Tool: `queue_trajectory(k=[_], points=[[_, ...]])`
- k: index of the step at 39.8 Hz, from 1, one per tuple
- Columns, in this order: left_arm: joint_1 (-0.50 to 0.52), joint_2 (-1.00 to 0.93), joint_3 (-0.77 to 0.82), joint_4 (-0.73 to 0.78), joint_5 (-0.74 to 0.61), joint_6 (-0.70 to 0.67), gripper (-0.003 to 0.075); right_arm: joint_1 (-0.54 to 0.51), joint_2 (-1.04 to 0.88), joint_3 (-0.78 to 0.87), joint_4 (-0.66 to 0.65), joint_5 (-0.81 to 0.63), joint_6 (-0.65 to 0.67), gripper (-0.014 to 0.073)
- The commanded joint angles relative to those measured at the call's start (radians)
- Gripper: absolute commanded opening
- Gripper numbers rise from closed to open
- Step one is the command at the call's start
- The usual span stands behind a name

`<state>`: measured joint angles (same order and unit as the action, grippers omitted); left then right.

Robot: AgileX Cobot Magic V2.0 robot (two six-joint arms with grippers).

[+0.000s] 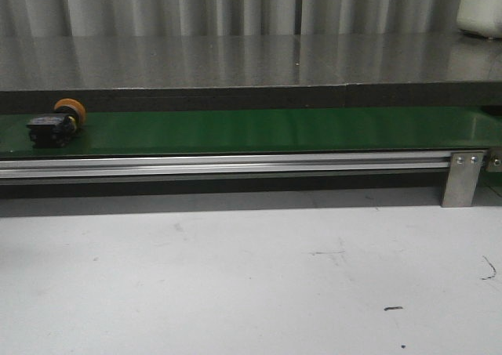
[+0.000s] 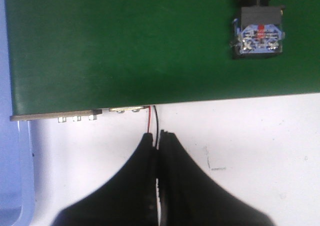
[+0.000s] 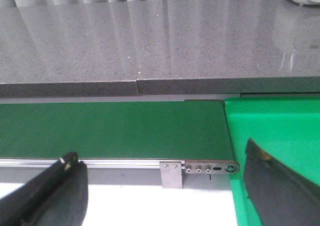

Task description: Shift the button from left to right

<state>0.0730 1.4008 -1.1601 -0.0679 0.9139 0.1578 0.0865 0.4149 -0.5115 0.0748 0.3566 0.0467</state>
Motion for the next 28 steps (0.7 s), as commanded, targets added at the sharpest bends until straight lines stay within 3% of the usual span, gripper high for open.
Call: queue_trajectory(k=[1, 18, 22, 28], points=[[-0.006, -0.17, 0.135, -0.013, -0.24, -0.011, -0.0021, 0.0, 0.013, -0.038, -0.009, -0.084, -0.004, 0.0646], [-0.006, -0.814, 0.667, -0.015, -0.693, -0.009, -0.0021, 0.0, 0.013, -0.038, -0.009, -0.084, -0.004, 0.0646], [-0.006, -0.981, 0.744, -0.015, -0.742, -0.009, -0.0021, 0.0, 0.013, -0.038, -0.009, -0.084, -0.004, 0.0646], [-0.006, -1.166, 0.819, -0.016, -0.701, -0.009, -0.0021, 0.0, 0.013, -0.038, -0.009, -0.084, -0.004, 0.0646]])
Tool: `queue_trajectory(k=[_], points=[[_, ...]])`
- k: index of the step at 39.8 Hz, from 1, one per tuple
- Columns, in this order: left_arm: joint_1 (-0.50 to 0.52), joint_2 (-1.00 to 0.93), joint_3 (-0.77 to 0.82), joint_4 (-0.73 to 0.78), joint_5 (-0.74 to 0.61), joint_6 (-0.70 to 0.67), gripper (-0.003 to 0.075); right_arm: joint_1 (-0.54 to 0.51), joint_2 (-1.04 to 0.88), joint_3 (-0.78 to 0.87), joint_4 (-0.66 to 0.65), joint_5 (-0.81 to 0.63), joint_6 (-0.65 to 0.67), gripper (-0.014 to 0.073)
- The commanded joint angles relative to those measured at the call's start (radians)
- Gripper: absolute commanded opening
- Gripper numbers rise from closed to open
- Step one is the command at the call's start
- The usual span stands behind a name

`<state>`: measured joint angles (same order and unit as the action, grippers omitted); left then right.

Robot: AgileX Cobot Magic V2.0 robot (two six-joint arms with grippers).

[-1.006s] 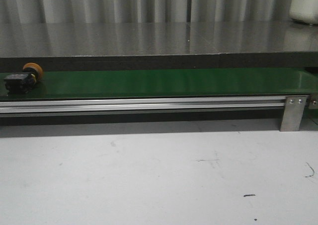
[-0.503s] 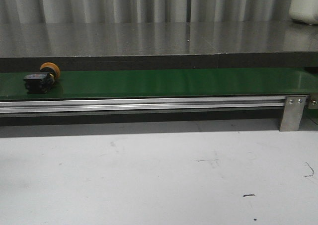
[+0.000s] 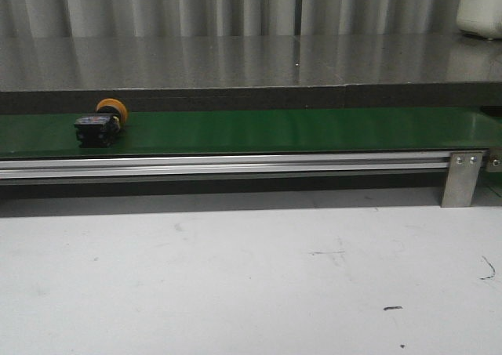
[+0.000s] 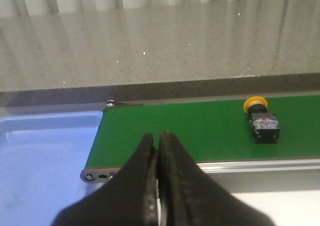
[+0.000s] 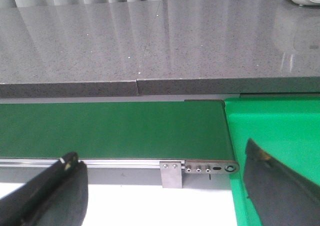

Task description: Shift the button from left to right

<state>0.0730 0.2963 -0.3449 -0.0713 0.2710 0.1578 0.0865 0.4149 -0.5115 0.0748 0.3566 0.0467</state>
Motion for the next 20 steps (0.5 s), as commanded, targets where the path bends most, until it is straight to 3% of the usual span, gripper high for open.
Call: queue_trajectory(k=[1, 7, 20], points=[[-0.006, -0.089, 0.012, -0.013, -0.054, -0.009, -0.0021, 0.0, 0.013, -0.038, -0.009, -0.084, -0.004, 0.0646], [-0.006, -0.184, 0.041, -0.014, -0.058, -0.009, -0.0021, 0.0, 0.013, -0.038, -0.009, -0.084, -0.004, 0.0646], [-0.006, -0.189, 0.064, -0.014, -0.062, -0.009, -0.0021, 0.0, 0.013, -0.038, -0.009, -0.084, -0.004, 0.0646]])
